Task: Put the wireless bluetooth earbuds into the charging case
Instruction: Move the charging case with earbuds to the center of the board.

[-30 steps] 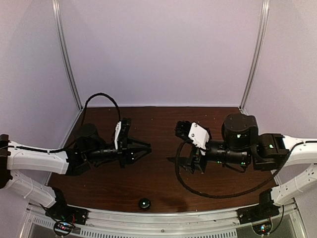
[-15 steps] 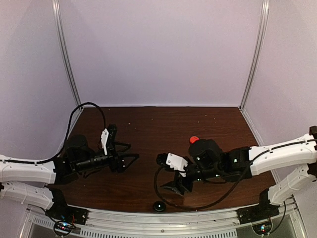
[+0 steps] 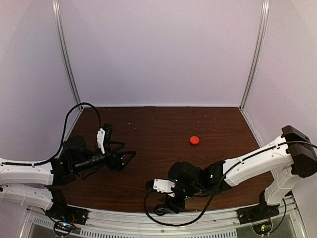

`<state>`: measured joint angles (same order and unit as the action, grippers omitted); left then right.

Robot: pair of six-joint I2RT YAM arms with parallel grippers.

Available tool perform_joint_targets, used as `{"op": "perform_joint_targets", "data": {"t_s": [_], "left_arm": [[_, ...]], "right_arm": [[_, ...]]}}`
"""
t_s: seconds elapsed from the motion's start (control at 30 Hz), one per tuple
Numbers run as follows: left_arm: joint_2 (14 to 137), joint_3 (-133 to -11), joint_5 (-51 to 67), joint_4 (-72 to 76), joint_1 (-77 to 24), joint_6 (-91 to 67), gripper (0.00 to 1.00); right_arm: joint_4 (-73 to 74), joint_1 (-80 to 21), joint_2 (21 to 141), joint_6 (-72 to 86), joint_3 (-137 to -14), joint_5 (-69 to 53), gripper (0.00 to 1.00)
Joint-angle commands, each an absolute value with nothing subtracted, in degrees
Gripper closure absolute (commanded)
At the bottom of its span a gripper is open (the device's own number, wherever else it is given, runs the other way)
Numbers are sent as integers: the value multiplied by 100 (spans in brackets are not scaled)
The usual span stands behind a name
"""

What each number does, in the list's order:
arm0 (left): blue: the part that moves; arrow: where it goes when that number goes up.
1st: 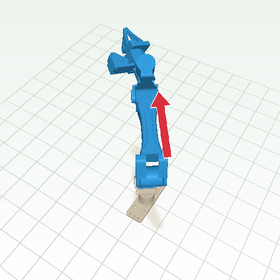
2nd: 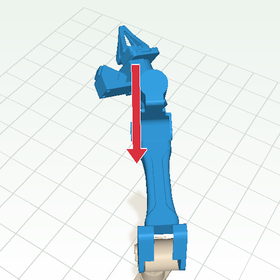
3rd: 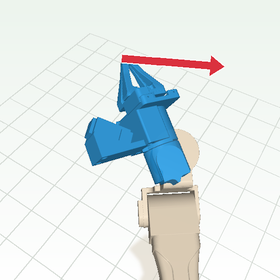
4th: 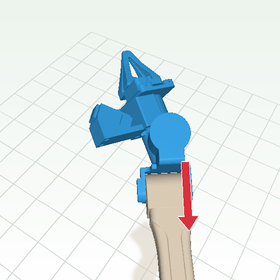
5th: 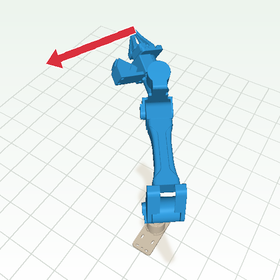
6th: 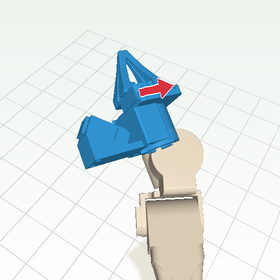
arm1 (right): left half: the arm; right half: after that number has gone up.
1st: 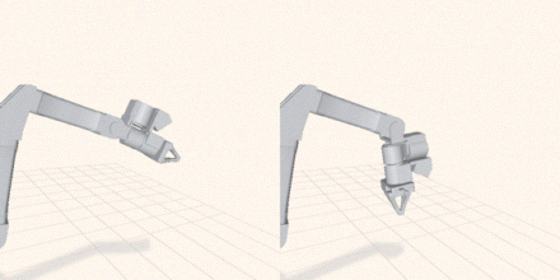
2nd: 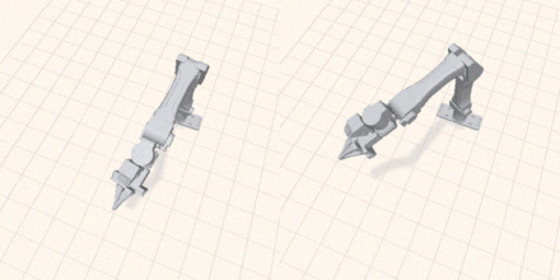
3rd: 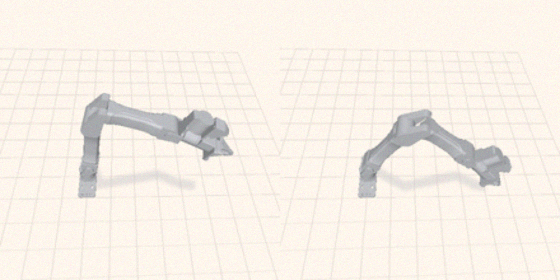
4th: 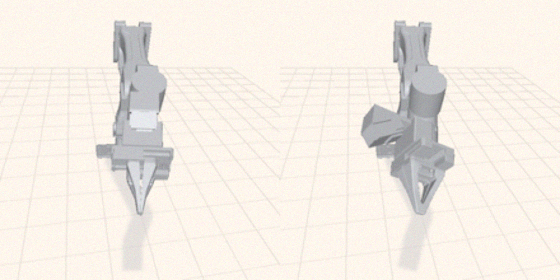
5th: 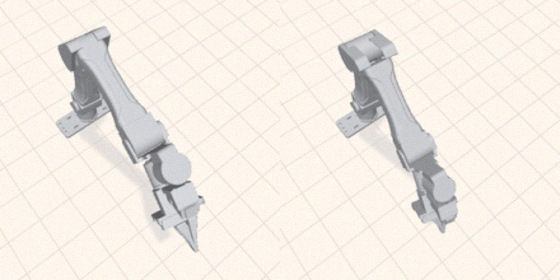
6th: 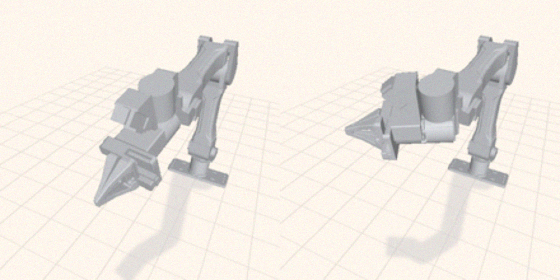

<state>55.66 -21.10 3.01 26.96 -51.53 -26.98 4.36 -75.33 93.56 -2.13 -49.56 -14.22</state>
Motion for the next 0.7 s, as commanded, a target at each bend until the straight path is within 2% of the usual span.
{"op": "perform_joint_targets", "data": {"t_s": [0.0,0.2,0.47,0.67], "left_arm": [[5673,-2155,327,3005,-5150,-2658,7],[5773,-2229,398,2988,-5150,-2593,7],[5752,-2216,406,3058,-5150,-2575,6],[5810,-2193,434,3161,-5150,-2576,6]], "right_arm": [[140,-7738,9420,-286,-4898,-1792,24],[109,-7769,9700,-322,-4956,-1889,19],[66,-7788,9806,-108,-4889,-1222,26],[74,-7787,10079,-40,-4831,-1266,35]]}}
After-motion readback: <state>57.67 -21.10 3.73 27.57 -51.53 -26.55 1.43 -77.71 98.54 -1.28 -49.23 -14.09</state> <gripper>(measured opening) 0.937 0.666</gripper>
